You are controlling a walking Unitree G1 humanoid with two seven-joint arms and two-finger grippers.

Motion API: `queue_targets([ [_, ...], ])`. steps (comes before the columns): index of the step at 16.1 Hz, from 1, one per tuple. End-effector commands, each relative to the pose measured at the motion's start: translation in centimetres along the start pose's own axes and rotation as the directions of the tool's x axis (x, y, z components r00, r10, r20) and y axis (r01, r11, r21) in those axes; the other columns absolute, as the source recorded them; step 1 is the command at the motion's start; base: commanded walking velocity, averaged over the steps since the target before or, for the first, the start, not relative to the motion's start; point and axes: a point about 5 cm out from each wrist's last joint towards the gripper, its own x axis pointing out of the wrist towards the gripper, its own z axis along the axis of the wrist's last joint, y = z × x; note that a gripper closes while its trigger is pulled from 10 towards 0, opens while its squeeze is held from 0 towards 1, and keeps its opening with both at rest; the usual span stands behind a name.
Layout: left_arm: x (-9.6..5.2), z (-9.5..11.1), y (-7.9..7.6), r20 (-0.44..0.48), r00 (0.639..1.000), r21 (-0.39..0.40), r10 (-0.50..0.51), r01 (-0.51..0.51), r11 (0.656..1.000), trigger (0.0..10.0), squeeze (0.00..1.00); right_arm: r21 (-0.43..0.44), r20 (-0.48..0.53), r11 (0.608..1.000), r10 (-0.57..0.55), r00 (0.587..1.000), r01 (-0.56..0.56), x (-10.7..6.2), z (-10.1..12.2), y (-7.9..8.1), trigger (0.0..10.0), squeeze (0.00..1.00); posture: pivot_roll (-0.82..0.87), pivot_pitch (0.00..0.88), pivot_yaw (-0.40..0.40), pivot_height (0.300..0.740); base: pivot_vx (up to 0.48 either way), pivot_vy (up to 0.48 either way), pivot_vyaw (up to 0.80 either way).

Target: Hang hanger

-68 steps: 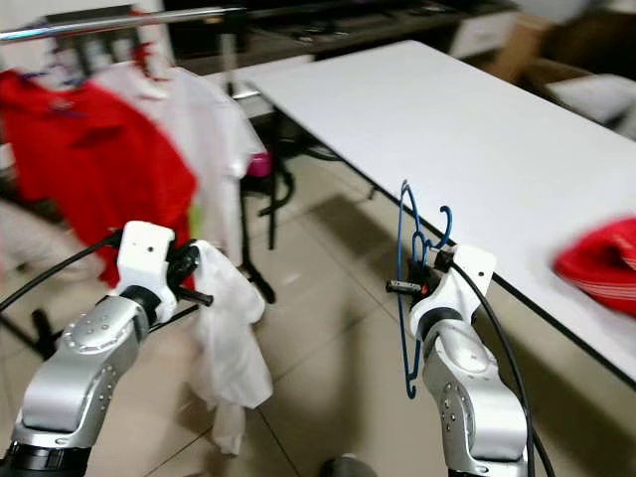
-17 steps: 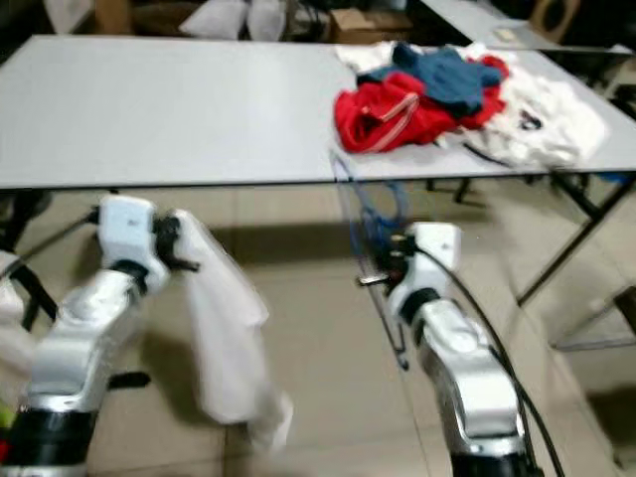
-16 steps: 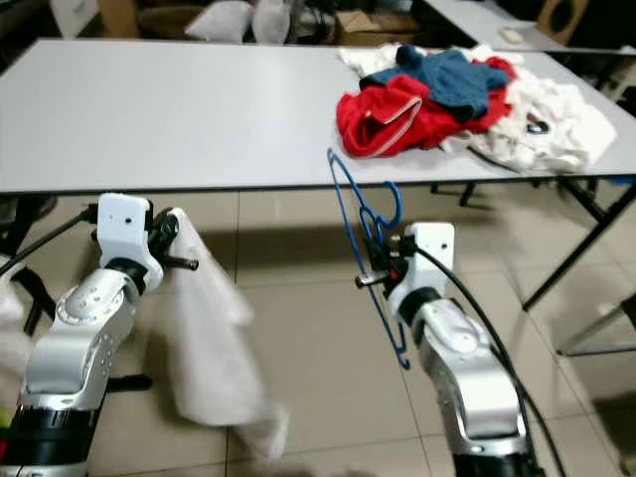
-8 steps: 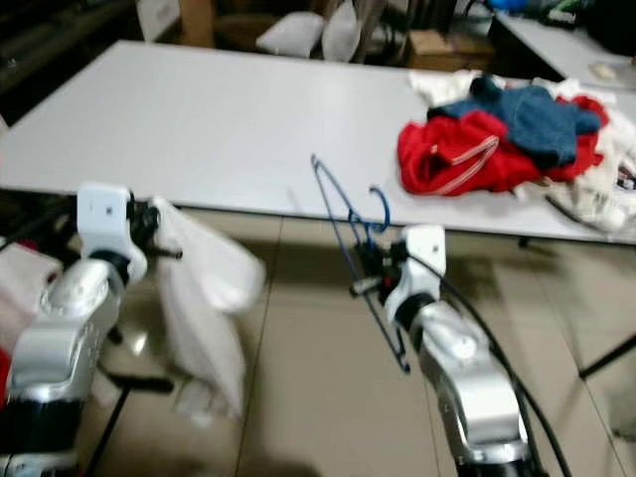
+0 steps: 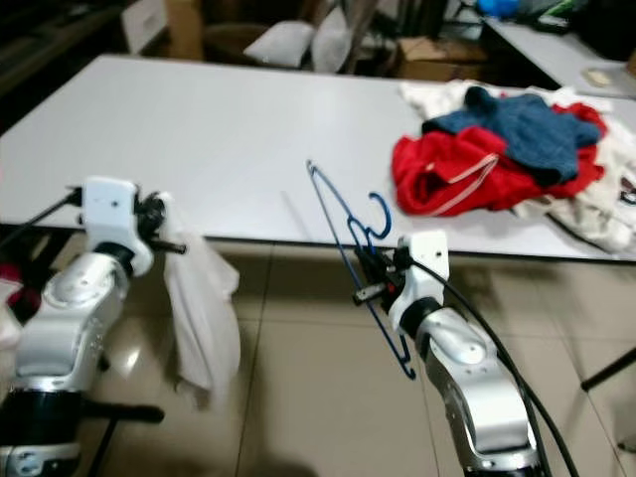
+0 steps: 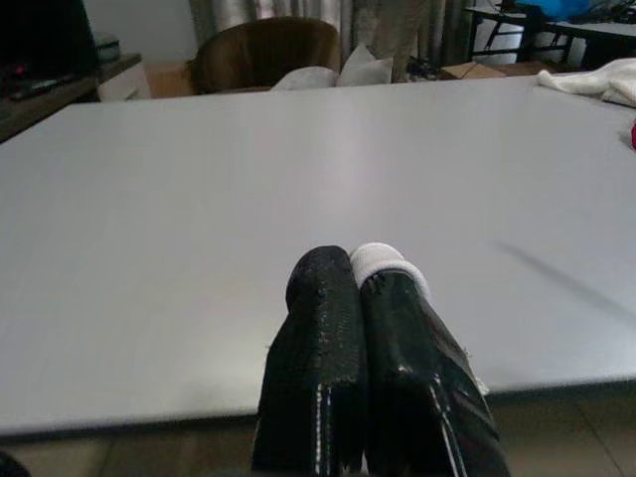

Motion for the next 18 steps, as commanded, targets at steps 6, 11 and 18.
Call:
queue_targets([
  [6, 0.2, 0.6, -0.8, 0.033, 0.999, -0.002, -0.029, 0.029, 1.000, 10.0, 0.00, -0.064, 0.018, 0.998, -0.007, 1.000, 0.008, -0.4, 0.4, -0.5, 10.0, 0.00, -0.01, 0.000, -0.020, 0.740, 0.338, 0.000, 0.27],
  [11, 1.1, 1.7, -0.1, 0.059, 0.997, 0.034, -0.040, 0.038, 0.999, 10.0, 0.00, -0.101, 0.048, 0.985, 0.143, 0.989, -0.138, -1.0, 1.5, -0.4, 10.0, 0.00, 0.00, 0.000, -0.022, 0.740, 0.335, 0.000, 0.00],
  [18, 4.9, 5.1, -0.1, 0.064, 0.983, 0.115, -0.171, 0.163, 0.980, 10.0, 0.00, -0.171, -0.126, 0.817, 0.536, 0.835, -0.550, -6.0, 3.0, -1.7, 10.0, 0.00, 0.01, 0.000, -0.019, 0.740, 0.328, 0.000, 0.00],
])
